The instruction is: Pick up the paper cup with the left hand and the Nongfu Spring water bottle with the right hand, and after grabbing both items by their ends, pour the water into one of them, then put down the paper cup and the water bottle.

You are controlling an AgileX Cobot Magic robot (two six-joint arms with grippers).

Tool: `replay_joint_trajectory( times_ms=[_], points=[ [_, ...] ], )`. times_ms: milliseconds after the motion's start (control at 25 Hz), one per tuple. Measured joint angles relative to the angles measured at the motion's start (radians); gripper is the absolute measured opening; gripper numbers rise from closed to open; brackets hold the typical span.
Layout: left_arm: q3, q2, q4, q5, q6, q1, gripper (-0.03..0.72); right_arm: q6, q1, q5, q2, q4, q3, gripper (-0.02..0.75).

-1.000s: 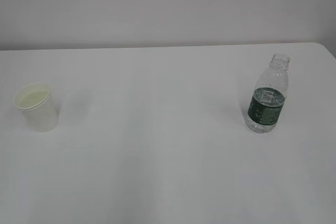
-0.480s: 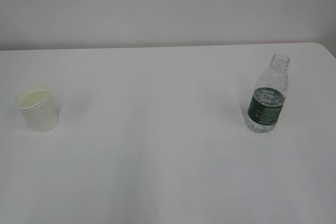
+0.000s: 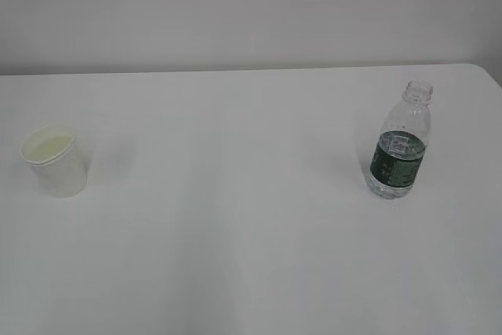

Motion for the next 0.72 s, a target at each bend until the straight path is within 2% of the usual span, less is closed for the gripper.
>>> replay_joint_trajectory(
  times_ms=[720],
  points=[
    [0.000, 0.000, 0.000, 0.000, 0.000, 0.000, 0.524, 0.000, 0.000, 0.000, 0.000, 0.000, 0.000, 0.590]
  ],
)
